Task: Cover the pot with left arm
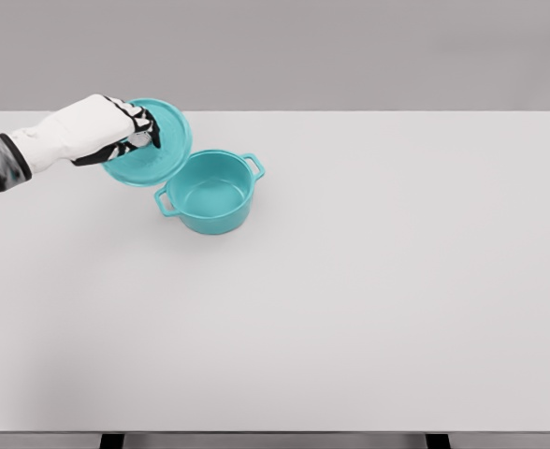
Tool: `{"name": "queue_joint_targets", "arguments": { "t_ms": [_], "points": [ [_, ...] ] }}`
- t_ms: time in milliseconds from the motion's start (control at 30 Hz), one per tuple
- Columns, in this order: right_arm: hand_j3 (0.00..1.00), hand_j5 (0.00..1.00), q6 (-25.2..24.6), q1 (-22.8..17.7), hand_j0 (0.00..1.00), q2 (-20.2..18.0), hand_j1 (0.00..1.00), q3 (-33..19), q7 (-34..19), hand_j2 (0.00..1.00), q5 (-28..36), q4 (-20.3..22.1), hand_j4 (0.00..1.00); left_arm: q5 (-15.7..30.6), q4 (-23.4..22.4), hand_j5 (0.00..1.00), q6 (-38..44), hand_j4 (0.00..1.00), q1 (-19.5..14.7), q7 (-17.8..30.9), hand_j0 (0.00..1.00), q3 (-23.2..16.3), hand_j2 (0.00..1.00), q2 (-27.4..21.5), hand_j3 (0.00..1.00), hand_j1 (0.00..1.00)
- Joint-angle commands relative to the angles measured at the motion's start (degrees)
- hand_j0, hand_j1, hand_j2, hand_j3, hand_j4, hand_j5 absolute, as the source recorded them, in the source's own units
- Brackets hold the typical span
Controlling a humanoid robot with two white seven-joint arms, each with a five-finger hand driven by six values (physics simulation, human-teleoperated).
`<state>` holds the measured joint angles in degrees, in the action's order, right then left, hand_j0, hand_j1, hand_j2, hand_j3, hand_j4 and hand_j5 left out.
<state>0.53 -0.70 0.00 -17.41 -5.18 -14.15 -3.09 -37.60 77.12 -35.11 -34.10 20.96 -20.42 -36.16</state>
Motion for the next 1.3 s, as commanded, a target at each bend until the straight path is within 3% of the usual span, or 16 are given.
{"name": "queue_joint_targets", "arguments": {
  "t_ms": [0,667,1267],
  "points": [
    [1.00,1.00,0.0,0.0,1.00,0.0,1.00,0.0,0.0,1.00,0.0,0.0,1.00,0.4,0.0,0.46,0.1,0.46,-0.1,0.0,0.46,-1.7,0.46,1.0,0.46,0.46],
    [1.00,1.00,0.0,0.0,1.00,0.0,1.00,0.0,0.0,1.00,0.0,0.0,1.00,0.2,-0.3,0.46,0.1,0.46,-1.4,0.1,0.46,-6.4,0.46,4.0,0.46,0.46],
    [1.00,1.00,0.0,0.0,1.00,0.0,1.00,0.0,0.0,1.00,0.0,0.0,1.00,-2.4,-2.0,0.47,0.1,0.47,-1.8,0.2,0.47,-7.9,0.47,7.6,0.47,0.47]
  ]
}}
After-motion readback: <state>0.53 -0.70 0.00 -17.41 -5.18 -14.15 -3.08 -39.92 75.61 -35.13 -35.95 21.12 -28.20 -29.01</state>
